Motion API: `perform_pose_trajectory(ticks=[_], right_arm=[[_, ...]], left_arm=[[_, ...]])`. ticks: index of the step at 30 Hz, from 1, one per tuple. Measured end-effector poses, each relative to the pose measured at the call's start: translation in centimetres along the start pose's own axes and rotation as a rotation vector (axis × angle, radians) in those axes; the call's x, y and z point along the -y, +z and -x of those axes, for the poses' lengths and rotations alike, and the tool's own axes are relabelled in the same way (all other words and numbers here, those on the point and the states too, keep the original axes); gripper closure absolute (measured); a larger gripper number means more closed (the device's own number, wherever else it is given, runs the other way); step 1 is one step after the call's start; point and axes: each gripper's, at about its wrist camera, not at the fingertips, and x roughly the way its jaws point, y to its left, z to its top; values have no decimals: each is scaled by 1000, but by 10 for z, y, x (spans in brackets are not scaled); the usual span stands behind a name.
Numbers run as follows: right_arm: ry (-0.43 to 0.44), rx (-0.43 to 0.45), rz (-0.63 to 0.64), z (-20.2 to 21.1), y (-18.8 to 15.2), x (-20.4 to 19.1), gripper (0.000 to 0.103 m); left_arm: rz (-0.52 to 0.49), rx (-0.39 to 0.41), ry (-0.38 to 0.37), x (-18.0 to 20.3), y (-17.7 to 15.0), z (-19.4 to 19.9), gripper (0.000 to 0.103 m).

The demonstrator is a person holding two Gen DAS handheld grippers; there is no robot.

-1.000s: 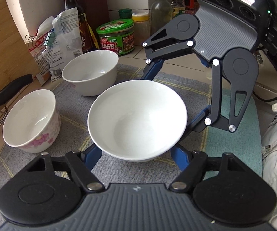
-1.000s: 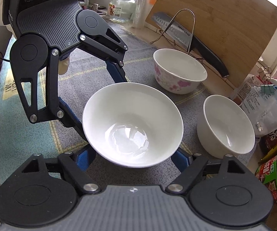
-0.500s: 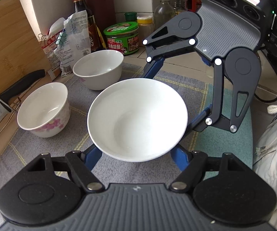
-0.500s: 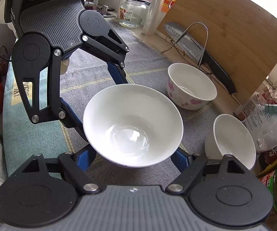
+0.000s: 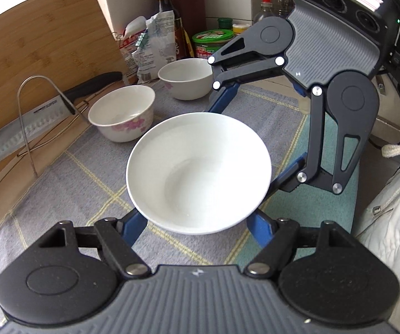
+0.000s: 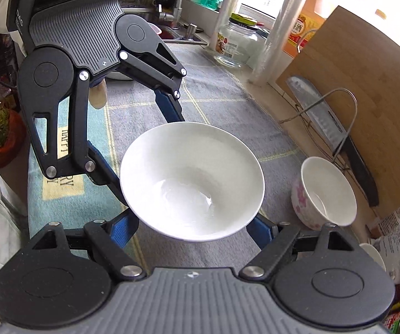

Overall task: Organize plates and bowls
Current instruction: 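Carry the white bowl with both tools toward the plate stack and set it down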

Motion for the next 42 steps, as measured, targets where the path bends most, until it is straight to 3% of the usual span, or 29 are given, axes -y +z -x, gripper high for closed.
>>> perform_pose_trajectory(ticks=[21,42], right_arm=[[60,21,94,-72,92,-39,16],[66,-37,45,-100,99,-30,16]], left_arm=[[114,-40,97,-60,-75,53,26],[120,-67,51,-81,-82,37,26]])
